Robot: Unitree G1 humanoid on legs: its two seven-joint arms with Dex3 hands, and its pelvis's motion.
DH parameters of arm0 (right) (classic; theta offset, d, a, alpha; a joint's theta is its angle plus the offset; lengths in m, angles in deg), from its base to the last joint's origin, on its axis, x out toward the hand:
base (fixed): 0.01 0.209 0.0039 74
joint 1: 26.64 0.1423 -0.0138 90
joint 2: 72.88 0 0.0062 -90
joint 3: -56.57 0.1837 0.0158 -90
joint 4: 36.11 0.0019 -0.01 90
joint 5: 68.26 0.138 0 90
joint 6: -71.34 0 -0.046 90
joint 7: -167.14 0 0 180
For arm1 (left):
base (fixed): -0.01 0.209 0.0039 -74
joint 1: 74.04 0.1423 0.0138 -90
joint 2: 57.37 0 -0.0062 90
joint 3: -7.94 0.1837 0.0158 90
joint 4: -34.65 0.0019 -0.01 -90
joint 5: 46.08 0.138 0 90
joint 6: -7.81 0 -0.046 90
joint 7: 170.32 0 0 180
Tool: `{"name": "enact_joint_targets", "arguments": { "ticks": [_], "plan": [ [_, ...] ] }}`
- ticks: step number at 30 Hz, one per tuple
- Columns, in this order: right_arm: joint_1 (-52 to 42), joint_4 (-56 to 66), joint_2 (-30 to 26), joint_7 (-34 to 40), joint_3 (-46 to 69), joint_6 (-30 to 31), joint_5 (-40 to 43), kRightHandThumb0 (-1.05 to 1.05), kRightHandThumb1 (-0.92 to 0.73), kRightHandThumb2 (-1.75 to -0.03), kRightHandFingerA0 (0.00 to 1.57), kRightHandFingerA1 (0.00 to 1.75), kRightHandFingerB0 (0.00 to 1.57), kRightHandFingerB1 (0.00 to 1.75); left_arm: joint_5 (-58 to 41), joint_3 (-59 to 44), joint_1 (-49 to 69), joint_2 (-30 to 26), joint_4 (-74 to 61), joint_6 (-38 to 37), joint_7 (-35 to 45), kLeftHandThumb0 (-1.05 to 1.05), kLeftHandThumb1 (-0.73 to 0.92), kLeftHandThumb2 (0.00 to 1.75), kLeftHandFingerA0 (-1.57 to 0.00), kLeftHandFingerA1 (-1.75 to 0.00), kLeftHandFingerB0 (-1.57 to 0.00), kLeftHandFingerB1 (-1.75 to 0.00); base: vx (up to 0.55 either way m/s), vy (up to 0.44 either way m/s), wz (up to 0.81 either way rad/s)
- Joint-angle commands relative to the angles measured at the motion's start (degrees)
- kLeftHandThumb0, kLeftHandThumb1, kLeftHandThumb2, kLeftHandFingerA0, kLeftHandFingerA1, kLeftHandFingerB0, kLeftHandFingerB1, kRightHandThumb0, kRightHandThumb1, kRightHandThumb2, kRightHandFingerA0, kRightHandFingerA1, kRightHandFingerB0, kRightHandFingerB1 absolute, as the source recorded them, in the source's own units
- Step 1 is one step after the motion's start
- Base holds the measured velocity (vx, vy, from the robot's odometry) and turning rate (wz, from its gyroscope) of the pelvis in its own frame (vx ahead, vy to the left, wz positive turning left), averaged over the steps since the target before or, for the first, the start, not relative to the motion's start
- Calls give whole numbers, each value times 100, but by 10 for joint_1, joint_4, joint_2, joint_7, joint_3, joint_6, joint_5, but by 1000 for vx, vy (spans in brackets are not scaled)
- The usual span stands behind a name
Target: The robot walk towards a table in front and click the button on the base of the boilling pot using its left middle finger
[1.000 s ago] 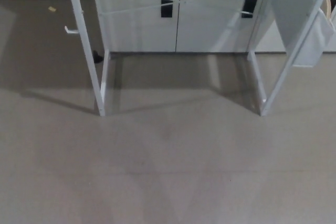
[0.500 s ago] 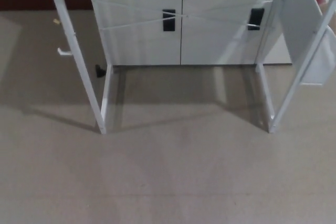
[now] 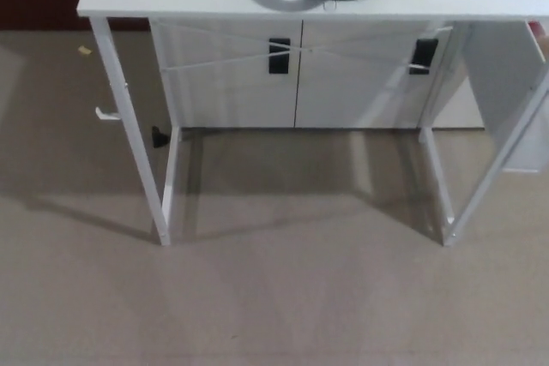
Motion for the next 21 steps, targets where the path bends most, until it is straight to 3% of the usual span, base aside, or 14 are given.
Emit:
{"name": "enact_joint_targets", "arguments": {
  "ticks": [1, 13, 21],
  "plan": [
    [0, 24, -7, 9, 0, 8, -4, -12, -38, -85, 39, 60, 17, 50, -6, -7, -8, -5, 5, -3, 5, -9, 41, 86, -32, -56, -10, -46, 186, -15, 8],
    [22, 41, -6, 2, -3, 21, -3, -11, -41, -86, 37, 60, 17, 51, 22, 9, -29, -11, -7, -6, -32, -10, 39, 84, -33, -56, -14, -47, 200, -189, 17],
    [42, 9, -9, 12, -6, 12, -13, -13, -40, -86, 38, 59, 17, 50, 11, 2, -31, -5, -13, -13, -35, -11, 39, 84, -35, -57, -14, -47, 178, 8, -5]
  ]
}}
